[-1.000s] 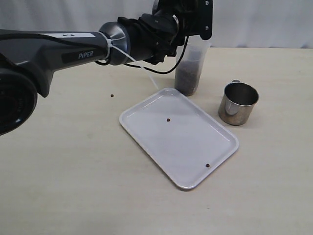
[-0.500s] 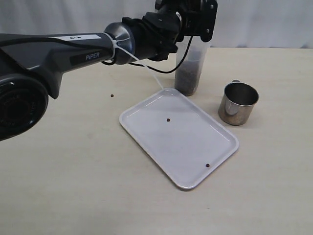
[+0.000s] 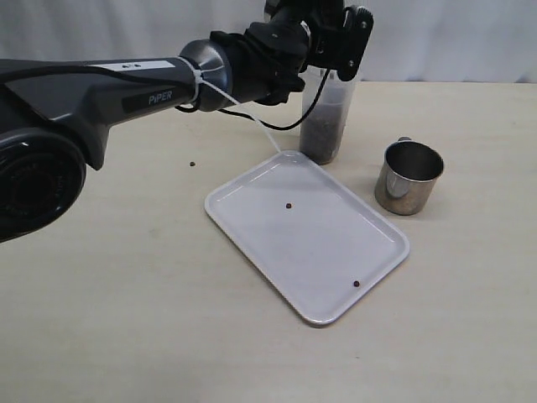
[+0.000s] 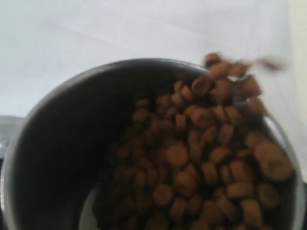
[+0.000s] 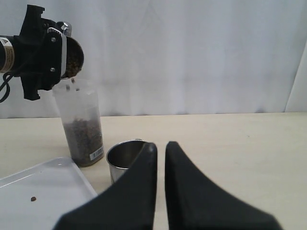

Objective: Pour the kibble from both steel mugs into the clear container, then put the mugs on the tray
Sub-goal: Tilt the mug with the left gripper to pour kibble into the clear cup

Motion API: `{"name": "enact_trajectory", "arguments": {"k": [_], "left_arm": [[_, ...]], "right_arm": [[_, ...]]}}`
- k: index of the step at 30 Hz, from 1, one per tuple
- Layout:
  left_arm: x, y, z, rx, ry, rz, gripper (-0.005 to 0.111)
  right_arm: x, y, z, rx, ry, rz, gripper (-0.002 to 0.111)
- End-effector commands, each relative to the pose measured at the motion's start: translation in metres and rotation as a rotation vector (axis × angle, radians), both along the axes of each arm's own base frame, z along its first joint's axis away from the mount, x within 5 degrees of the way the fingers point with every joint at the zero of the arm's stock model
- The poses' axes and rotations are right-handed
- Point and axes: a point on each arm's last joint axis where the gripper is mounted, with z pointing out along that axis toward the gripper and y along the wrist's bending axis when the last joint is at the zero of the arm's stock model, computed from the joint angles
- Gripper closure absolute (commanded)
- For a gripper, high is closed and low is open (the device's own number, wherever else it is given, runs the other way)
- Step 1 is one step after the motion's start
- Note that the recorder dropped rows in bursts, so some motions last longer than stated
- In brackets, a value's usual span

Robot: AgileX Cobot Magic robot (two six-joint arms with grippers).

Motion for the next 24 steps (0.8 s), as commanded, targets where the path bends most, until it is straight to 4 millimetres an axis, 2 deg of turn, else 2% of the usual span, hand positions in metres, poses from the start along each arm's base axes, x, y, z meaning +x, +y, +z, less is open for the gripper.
{"name": "enact_trajectory", "arguments": {"k": [1,18,24], "left_arm": [[-0.001,-0.003,0.011,0.030,-0.034,-0.018,0.107],[-0.002,-0.005,0.010,0.139,-0.054,-0.069,0.107],[-0.001,-0.008,0.022,0.132,-0.085,-0.088,0.107]], "right_arm": [[0.000,0.000,-0.001,-0.017,-0.005,0.002,0.104],[0.000,0.000,-0.001,-0.017,-0.005,0.002,0.104],[0.000,0.000,-0.001,-0.017,-0.005,0.002,0.104]]}}
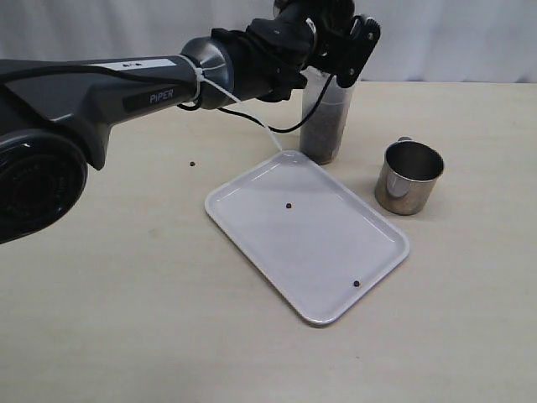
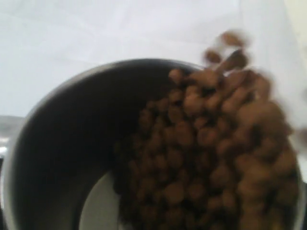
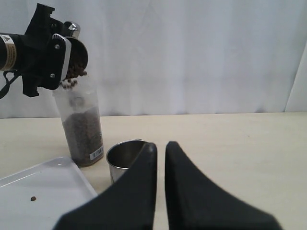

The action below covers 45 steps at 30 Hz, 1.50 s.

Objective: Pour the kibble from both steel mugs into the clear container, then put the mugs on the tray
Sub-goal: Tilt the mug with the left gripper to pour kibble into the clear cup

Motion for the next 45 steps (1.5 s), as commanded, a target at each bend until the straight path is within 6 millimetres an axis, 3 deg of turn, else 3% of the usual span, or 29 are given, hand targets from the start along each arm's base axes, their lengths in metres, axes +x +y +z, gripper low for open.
{"name": "enact_trajectory", "arguments": {"k": [1,45], "left_arm": [[-0.0007,-0.0038,0.0185,-0.006,-0.047,-0.016,0.107],[-0.0044,-0.0100,0.0200,0.337,-0.155,-0.109,0.107]], "right_arm": [[-0.0001,0.0000,-0.0005,-0.017,-0.005,0.002,0.104],[-0.0002,0.0003,-0.0005,0.004,-0.001,0.004,0.104]]}}
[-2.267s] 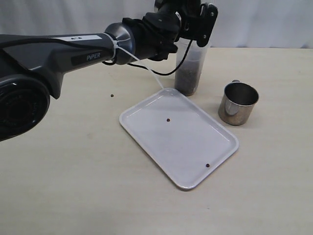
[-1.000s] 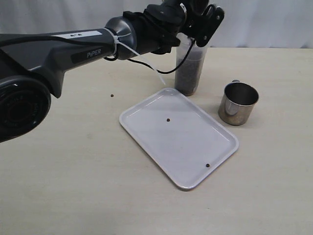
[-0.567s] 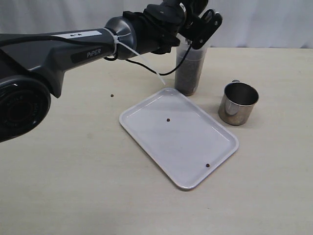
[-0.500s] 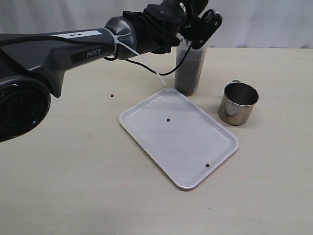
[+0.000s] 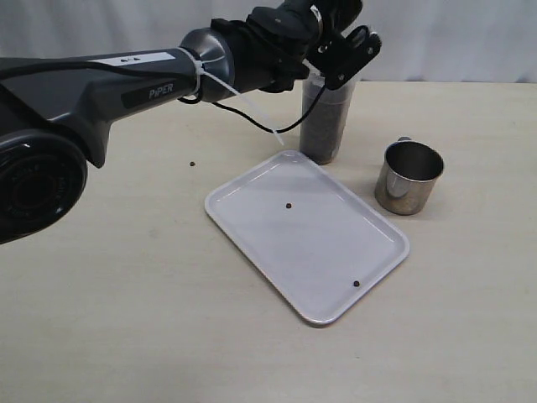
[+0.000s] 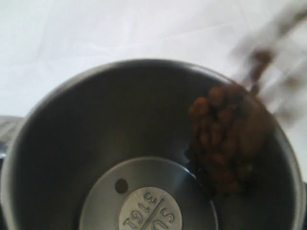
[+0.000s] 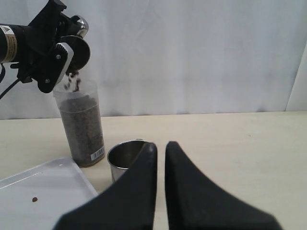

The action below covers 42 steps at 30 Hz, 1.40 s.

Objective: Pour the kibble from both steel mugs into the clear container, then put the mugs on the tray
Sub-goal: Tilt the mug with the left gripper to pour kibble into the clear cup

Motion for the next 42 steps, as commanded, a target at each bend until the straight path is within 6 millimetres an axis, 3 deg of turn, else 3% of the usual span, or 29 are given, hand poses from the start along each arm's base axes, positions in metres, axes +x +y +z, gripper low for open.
{"name": "enact_trajectory", "arguments": {"k": [1,23,32,42], "left_arm": [[-0.005,-0.006,0.008,0.032,-0.031,-0.018,0.107],[-0.021,-0.017,0.011,0.199,-0.116,0.042,0.107],[-0.024,-0.024,-0.011,0.286,-0.116,0.078,0.107],[-0.027,-0.022,-0.013,0.322,-0.135,0.159,0.107]], "right_arm": [[0.000,0.000,-0.001,-0.004,-0.002,0.003,0.104],[0.000,0.000,-0.001,-0.004,-0.002,0.003,0.104],[0.000,0.000,-0.001,-0.004,-0.002,0.003,0.104],[0.000,0.000,-0.001,-0.004,-0.002,0.003,0.104]]}}
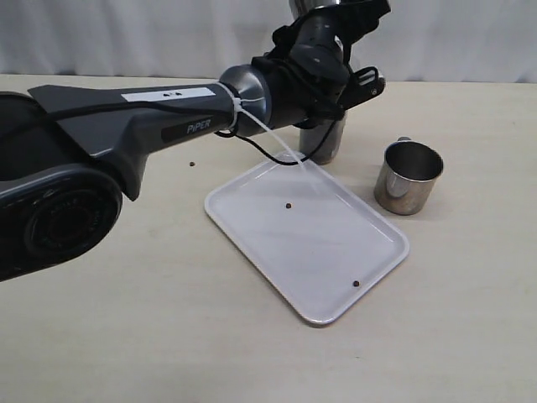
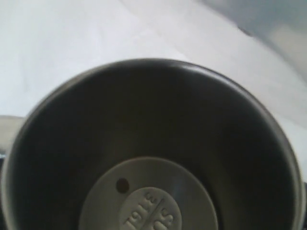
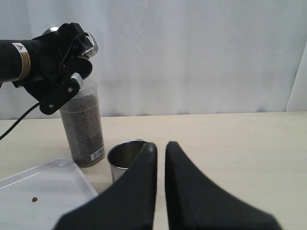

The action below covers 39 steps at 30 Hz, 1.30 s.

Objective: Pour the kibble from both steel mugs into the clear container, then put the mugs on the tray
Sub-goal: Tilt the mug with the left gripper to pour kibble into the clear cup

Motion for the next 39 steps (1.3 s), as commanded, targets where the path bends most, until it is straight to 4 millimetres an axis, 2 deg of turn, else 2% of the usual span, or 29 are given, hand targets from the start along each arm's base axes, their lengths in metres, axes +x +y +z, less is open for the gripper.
{"name": "enact_trajectory", "arguments": {"k": [1,9,12,13,15,20,24,26,30,36,39], "left_arm": [[-0.005,0.002,0.009,0.022,-0.050,0.084,0.107],[-0.023,-0.013,0.015,0.066,-0.089,0.103,0.107],[-0.024,-0.016,0.009,0.095,-0.071,0.059,0.107],[-0.024,-0.014,0.005,0.151,-0.076,0.074,0.107],[-0.023,-0.010,0.009,0.152,-0.092,0.121,0.107],[-0.021,-0.008,0.028,0.061,-0.133,0.174,0.107],[-0.022,-0.011,0.022,0.067,-0.090,0.135,0.107],[-0.022,-0.008,0.016,0.160,-0.086,0.154,0.107],[-0.021,-0.003,0.025,0.070,-0.132,0.203,0.107],[-0.022,-0.005,0.019,0.123,-0.093,0.195,0.107],[-0.019,0.003,0.029,0.044,-0.147,0.256,0.107]], "right_arm": [[0.000,0.000,-0.001,-0.004,-0.002,0.003,0.104],[0.000,0.000,-0.001,-0.004,-0.002,0.003,0.104],[0.000,0.000,-0.001,-0.004,-0.002,0.003,0.104],[0.000,0.000,-0.001,-0.004,-0.002,0.003,0.104],[0.000,0.000,-0.001,-0.004,-0.002,0.003,0.104],[0.000,0.000,-0.001,-0.004,-0.002,0.003,0.104],[0.000,0.000,-0.001,-0.004,-0.002,0.003,0.104],[0.000,0.000,-0.001,-0.004,-0.002,0.003,0.104],[0.000,0.000,-0.001,-0.004,-0.002,0.003,0.104],[0.000,0.000,-0.001,-0.004,-0.002,0.003,0.104],[0.000,0.000,-0.001,-0.004,-0.002,0.003,0.104]]}}
